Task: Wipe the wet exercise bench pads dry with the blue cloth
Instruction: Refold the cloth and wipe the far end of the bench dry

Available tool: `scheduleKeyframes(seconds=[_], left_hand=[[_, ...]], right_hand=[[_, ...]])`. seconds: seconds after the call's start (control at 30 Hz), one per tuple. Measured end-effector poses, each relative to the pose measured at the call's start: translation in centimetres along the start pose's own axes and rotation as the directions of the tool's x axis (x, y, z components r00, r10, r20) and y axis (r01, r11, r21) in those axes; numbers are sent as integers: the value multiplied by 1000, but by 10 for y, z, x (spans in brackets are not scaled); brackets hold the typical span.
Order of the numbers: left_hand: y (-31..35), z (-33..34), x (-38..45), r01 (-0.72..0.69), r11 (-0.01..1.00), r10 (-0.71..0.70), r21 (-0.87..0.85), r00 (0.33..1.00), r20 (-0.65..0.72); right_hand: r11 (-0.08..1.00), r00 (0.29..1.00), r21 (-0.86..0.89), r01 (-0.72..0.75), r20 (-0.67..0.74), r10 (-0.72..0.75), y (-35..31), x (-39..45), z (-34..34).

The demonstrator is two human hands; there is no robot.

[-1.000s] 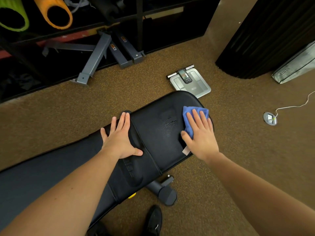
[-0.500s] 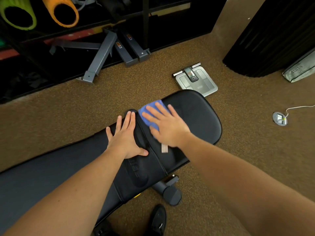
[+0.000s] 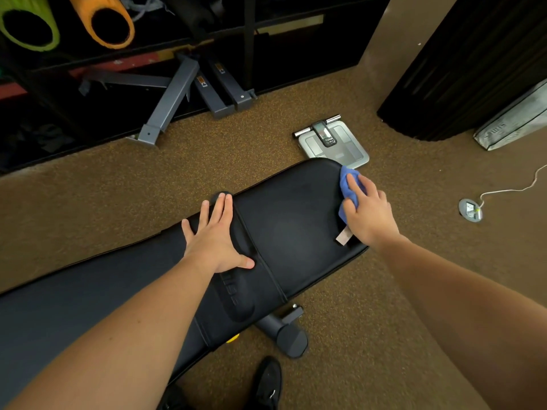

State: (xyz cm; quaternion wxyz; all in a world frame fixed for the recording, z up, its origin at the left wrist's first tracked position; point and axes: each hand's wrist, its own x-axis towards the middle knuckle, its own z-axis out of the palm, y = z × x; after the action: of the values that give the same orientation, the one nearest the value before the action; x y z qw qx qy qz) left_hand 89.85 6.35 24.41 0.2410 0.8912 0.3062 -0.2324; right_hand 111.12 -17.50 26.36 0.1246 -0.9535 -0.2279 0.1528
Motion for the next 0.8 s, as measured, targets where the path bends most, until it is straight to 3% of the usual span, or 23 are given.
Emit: scheduleKeyframes(seconds=[0.13, 0.23, 0.3, 0.37, 0.47, 0.53, 0.7, 0.8], left_hand=[[0, -1, -1, -1, 1000, 1, 0, 1000, -4], [0, 0, -2, -2, 1000, 2, -1, 1000, -5], [0, 1, -4, -4, 1000, 4, -6, 1000, -13], [-1, 2, -7, -6, 1000, 6, -6, 1000, -30], [-4, 5, -11, -13, 1000, 12, -10, 998, -64], [-5, 5, -13, -18, 1000, 17, -16, 997, -73], [10, -8, -9, -21, 997, 16, -73, 997, -70], [34, -28, -6, -210, 910, 177, -357, 976, -124]], right_hand=[[981, 975, 82, 175, -151, -162, -12, -26, 4], [924, 929, 129, 360, -139, -343, -41, -35, 11], [898, 912, 164, 408, -34, -409, -61, -36, 17], [919, 927, 239, 314, 132, -352, -72, -37, 23], [972, 974, 169, 164, 131, -187, -73, -33, 26], [981, 977, 191, 18, 205, -58, -73, -24, 22], [940, 967, 332, 76, 206, -151, -84, -10, 15], [860, 957, 493, 129, 166, -238, -88, -9, 1]])
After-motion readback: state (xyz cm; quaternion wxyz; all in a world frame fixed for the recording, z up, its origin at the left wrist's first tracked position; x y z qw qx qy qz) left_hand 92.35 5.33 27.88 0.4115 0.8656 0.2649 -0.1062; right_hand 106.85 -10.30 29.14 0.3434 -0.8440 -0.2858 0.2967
